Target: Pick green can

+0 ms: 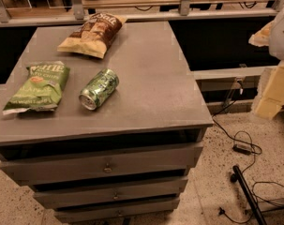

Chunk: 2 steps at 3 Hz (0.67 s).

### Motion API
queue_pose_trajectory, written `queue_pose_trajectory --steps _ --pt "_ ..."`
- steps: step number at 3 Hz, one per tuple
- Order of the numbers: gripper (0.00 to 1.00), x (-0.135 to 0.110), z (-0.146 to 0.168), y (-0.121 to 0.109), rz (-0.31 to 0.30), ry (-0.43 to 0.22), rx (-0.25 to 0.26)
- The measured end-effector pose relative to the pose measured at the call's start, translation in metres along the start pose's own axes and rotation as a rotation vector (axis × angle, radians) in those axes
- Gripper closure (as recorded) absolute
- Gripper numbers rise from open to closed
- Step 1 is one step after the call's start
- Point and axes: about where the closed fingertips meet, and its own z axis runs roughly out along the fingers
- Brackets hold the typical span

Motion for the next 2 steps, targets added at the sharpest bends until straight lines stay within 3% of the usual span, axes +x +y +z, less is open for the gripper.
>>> queue_pose_trajectory --steps 1,2 --pt "0.00 -0.001 -0.001 0.000 -0.002 -0.001 0.003" --pt "0.00 -0.013 0.005 -0.007 -0.109 0.011 -0.001"
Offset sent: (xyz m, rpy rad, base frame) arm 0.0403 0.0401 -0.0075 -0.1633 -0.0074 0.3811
